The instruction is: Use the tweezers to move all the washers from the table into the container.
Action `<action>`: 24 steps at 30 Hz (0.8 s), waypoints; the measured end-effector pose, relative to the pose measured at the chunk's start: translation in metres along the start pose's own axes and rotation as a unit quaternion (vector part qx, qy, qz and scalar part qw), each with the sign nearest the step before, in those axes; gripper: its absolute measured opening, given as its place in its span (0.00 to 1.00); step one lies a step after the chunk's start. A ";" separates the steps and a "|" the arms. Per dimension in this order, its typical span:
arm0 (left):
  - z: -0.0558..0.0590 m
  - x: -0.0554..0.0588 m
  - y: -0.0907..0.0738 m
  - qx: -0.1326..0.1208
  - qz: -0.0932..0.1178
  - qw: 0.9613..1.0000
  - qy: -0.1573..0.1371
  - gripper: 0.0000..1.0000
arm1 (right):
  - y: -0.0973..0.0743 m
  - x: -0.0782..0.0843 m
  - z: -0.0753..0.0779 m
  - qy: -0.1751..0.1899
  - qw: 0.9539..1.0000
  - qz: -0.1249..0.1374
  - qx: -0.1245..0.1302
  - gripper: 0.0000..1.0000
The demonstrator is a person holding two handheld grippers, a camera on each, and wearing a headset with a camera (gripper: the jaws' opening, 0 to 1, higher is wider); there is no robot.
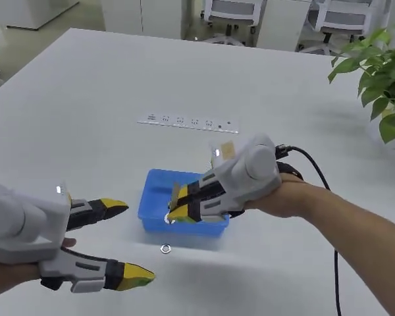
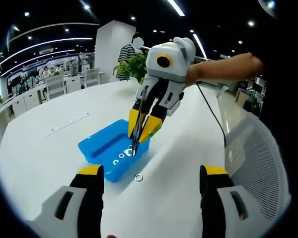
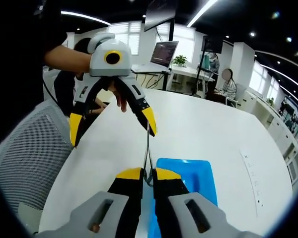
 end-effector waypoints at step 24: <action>-0.008 -0.009 -0.003 -0.017 0.018 1.000 -0.005 0.99 | 0.032 0.021 0.026 0.007 1.000 -0.003 0.000 0.08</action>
Point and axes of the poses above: the centre of the closed fingertips' face, and the gripper's own axes: y roughly forward along the fingers, z roughly to its right, x roughly out of its underside, the point moved 10 cm from there along -y, roughly backward along the fingers, and after that the axes turned 12 degrees about -y, right-handed, at the moved point
